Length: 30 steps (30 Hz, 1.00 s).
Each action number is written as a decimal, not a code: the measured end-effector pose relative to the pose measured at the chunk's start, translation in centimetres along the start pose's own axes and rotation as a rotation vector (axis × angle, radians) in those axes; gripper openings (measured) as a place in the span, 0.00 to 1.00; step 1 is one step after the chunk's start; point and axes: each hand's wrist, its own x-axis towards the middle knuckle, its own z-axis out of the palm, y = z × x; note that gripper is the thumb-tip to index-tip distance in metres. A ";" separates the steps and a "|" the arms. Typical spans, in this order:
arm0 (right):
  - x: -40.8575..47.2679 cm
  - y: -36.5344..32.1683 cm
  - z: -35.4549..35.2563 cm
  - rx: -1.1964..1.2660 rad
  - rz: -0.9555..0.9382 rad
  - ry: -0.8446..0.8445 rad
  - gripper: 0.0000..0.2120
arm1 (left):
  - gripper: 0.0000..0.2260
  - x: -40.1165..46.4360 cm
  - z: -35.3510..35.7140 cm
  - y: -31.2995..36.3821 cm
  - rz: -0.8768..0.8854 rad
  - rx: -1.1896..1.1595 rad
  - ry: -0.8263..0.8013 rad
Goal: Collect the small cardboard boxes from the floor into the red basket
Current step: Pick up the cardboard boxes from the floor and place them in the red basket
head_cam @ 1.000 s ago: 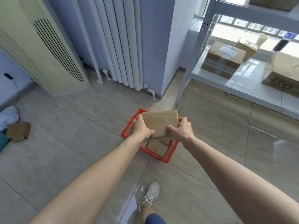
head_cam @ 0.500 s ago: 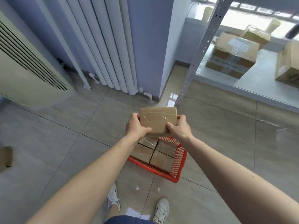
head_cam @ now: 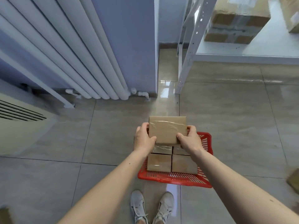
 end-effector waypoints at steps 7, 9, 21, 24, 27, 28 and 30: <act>8.1 8.2 6.6 0.010 0.088 0.009 0.27 | 0.26 7.0 8.6 -10.1 -0.107 -0.010 -0.083; 10.5 10.7 8.9 0.004 0.112 0.004 0.26 | 0.23 8.7 10.5 -12.8 -0.128 0.013 -0.102; 21.4 20.0 18.9 -0.004 0.199 -0.053 0.27 | 0.24 17.0 18.7 -23.7 -0.194 0.111 -0.197; 22.7 20.9 20.0 -0.020 0.199 -0.039 0.28 | 0.27 17.9 19.5 -25.0 -0.169 0.125 -0.205; 23.3 21.4 20.6 -0.007 0.216 -0.029 0.28 | 0.28 18.3 19.9 -25.6 -0.150 0.142 -0.213; 23.4 21.5 20.7 -0.005 0.221 -0.032 0.28 | 0.28 18.3 19.9 -25.7 -0.144 0.142 -0.213; 23.4 21.5 20.6 -0.003 0.230 -0.043 0.28 | 0.28 18.2 19.8 -25.6 -0.152 0.135 -0.213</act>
